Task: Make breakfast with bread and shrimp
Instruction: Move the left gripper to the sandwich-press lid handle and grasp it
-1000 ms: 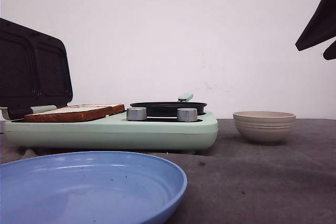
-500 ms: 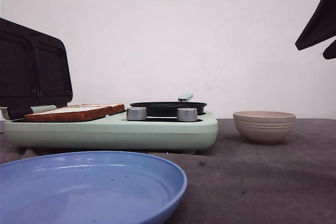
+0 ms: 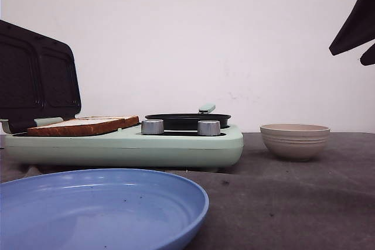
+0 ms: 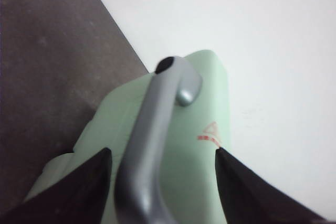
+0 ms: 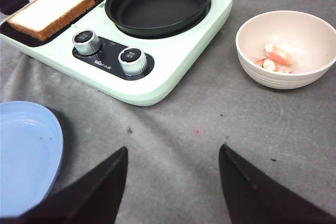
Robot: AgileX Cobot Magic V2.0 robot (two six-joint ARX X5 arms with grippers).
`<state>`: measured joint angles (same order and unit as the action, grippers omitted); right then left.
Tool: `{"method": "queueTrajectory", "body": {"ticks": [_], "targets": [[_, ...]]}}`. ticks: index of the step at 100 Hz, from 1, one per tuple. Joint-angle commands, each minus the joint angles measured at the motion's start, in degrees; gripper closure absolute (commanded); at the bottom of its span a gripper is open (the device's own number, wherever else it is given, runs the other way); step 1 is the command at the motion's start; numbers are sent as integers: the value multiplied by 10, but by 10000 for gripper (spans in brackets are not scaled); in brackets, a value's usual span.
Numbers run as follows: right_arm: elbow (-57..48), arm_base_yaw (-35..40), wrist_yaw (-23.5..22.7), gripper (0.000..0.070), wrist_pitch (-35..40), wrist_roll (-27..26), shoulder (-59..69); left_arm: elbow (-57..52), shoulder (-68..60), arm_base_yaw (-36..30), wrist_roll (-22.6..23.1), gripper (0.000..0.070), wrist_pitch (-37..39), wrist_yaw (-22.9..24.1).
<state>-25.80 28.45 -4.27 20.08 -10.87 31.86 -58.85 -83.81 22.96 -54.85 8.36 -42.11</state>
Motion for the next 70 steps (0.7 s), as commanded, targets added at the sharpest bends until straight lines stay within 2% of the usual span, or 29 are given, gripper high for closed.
{"method": "queueTrajectory", "body": {"ticks": [1, 27, 33, 70], "targets": [[-3, 3, 2, 362, -6, 0, 3, -15, -12, 1, -1, 388, 5, 1], [-3, 3, 2, 362, -7, 0, 3, -15, -13, 1, 2, 408, 2, 1], [-3, 3, 2, 362, -7, 0, 3, -15, -14, 1, 2, 434, 2, 2], [-3, 3, 2, 362, -7, 0, 3, -15, -24, -17, 4, 433, -2, 1]]}}
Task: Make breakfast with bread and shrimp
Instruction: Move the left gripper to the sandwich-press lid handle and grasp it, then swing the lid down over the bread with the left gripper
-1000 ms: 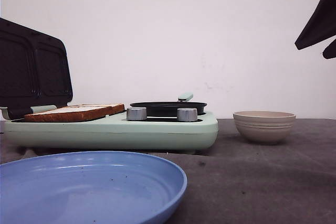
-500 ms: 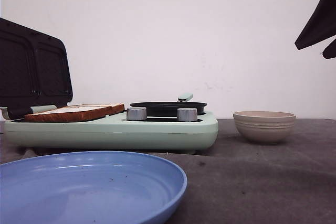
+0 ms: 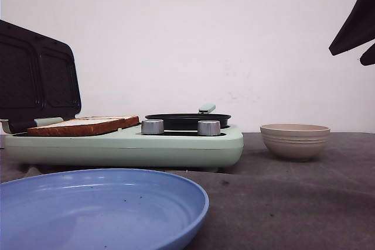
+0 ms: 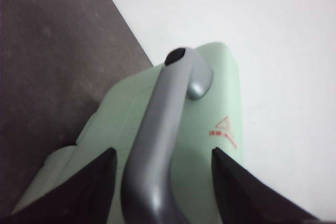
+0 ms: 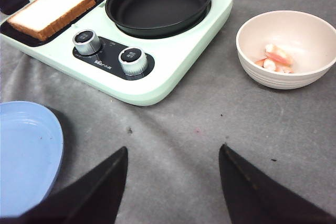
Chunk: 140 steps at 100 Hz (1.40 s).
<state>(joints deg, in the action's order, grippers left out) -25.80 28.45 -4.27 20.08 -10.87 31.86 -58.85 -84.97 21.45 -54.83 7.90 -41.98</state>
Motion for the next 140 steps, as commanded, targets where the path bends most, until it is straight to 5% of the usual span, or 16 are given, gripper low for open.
{"method": "queueTrajectory", "body": {"ticks": [1, 39, 55, 140], "targets": [[-3, 3, 2, 362, -7, 0, 3, -15, -12, -3, 4, 433, 2, 0], [-3, 3, 2, 362, -7, 3, 3, -15, -13, -8, 5, 532, 2, 15], [-3, 3, 2, 362, -7, 4, 3, -15, -13, -8, 14, 697, 2, 16], [-3, 3, 2, 362, -7, 4, 3, -15, -13, -118, 127, 696, -54, 76]]}}
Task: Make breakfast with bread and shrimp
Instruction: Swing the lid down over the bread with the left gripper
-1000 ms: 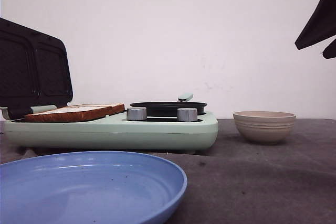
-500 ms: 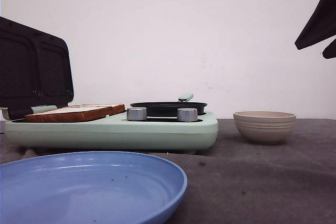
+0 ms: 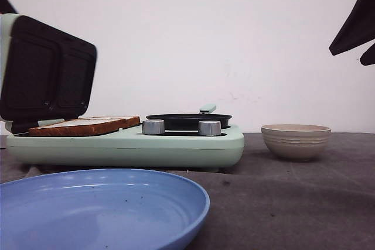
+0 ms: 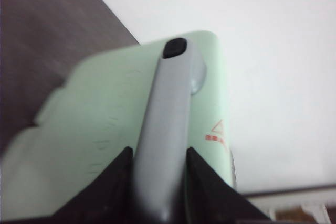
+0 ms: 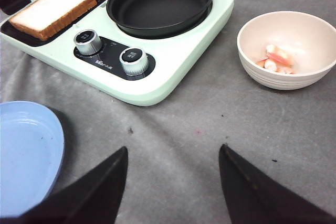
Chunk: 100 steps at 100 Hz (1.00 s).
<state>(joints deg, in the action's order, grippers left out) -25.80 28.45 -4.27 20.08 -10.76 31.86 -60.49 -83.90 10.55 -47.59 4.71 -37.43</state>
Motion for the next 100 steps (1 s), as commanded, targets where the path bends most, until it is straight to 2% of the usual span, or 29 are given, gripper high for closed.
{"method": "queueTrajectory", "body": {"ticks": [1, 39, 64, 100], "targets": [[-3, 3, 2, 362, -7, 3, 3, 2, -24, -11, 57, 696, -24, 32], [-3, 3, 2, 362, -7, 3, 3, 2, -24, -98, 188, 696, -117, 132], [-3, 3, 2, 362, -7, 3, 3, 2, -24, -148, 245, 696, -149, 177], [-3, 3, 2, 362, -7, 3, 3, 2, -26, -209, 300, 696, -172, 241]]}}
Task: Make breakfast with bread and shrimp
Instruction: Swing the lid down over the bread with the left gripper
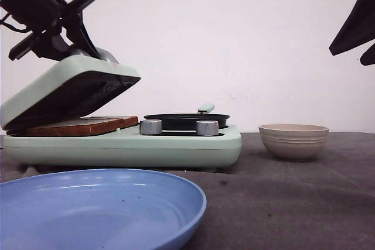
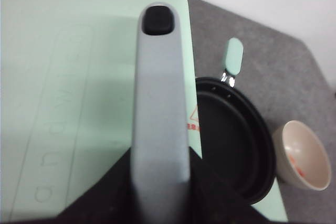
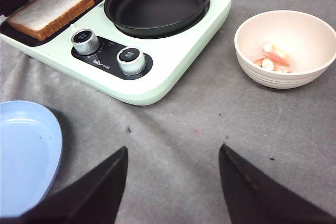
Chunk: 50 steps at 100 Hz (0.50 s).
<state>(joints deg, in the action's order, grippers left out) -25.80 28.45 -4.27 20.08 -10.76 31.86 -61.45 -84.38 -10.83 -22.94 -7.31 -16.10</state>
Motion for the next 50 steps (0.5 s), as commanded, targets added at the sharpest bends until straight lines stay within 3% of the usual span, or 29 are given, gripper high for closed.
{"method": "queueTrajectory", "body": {"ticks": [1, 50], "targets": [[-3, 3, 2, 362, -7, 3, 3, 11, -22, 3, 55, 696, -52, 28], [-3, 3, 2, 362, -3, 3, 3, 11, -95, -43, 58, 696, -64, 29]]}}
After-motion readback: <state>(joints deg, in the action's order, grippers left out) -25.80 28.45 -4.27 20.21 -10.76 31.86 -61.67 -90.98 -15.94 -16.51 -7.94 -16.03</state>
